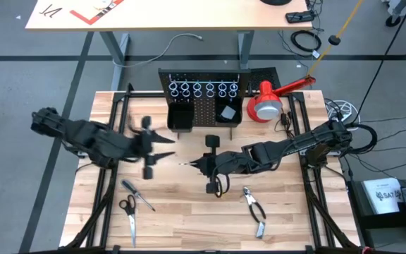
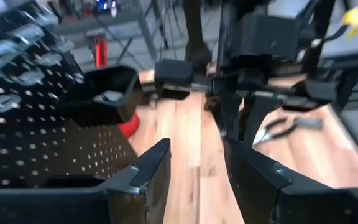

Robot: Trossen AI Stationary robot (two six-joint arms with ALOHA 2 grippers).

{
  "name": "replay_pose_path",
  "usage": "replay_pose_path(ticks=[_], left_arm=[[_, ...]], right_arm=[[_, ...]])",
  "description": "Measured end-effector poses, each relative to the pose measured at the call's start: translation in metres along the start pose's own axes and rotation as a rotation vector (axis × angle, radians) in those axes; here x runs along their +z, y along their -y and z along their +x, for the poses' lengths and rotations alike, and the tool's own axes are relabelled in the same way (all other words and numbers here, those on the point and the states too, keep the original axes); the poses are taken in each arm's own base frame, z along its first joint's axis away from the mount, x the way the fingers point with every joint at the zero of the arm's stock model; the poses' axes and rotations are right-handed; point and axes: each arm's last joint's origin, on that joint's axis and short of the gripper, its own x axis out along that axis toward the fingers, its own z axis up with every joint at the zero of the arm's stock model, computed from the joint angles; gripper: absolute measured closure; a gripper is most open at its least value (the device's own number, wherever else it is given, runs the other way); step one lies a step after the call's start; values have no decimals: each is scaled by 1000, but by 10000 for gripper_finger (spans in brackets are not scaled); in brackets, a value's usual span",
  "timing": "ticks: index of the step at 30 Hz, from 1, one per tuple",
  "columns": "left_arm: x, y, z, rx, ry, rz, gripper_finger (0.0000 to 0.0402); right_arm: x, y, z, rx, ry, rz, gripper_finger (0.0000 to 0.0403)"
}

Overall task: Hang tools onto peg board
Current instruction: Hang the wrench on the pegboard

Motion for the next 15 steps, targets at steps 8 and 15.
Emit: replay_pose_path(ticks=[8, 15], left_arm=[[2, 1, -16, -111, 40, -33, 236], [-2, 10, -2, -161, -11, -32, 203]], right_arm=[[17, 3, -2, -45, 166, -5, 402], [22, 3, -3, -53, 213, 5, 403]])
